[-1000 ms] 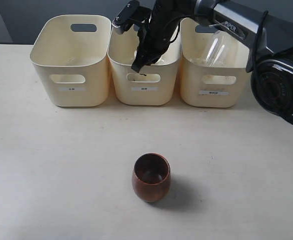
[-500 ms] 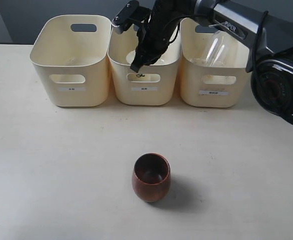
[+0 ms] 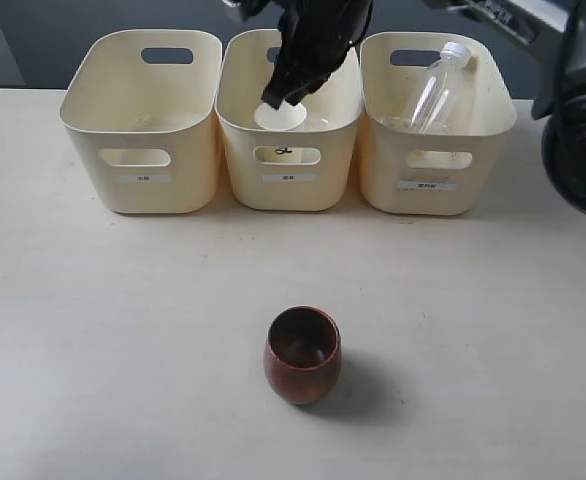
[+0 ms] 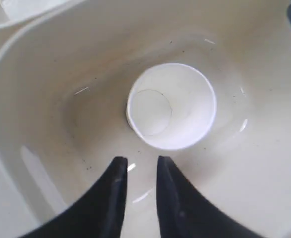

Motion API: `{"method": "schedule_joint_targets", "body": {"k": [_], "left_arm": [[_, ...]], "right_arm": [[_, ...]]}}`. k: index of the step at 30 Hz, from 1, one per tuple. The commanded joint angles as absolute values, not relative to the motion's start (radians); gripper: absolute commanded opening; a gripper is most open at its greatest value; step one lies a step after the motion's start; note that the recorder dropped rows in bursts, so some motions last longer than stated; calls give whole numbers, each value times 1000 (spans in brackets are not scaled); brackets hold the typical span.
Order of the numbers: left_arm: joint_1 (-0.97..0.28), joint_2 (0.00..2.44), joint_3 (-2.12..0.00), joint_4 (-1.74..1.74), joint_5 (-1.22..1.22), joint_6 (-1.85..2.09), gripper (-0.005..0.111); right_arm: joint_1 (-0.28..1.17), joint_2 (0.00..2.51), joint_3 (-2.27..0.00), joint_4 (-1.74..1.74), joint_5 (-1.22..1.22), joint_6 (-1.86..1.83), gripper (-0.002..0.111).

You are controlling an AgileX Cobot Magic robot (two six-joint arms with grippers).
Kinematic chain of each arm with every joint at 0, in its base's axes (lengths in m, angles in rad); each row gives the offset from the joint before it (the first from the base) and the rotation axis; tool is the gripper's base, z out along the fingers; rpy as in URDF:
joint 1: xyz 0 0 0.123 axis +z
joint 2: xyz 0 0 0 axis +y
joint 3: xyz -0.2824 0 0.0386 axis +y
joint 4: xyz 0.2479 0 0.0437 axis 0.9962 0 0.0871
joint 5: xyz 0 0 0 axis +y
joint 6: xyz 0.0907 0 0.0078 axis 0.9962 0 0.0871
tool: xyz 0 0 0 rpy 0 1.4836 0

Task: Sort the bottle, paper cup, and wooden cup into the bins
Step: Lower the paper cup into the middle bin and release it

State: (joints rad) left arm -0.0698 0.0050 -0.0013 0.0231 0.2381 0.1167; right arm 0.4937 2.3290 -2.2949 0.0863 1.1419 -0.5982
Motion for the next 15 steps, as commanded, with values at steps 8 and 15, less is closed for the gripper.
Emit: {"method": "schedule_joint_targets", "body": {"k": [8, 15], "left_arm": [[-73, 0, 0, 22, 240, 115, 0], [-73, 0, 0, 22, 240, 115, 0]], "right_arm": [[517, 2105, -2237, 176, 1221, -501, 23], [632, 1996, -2116, 159, 1221, -486, 23]]}}
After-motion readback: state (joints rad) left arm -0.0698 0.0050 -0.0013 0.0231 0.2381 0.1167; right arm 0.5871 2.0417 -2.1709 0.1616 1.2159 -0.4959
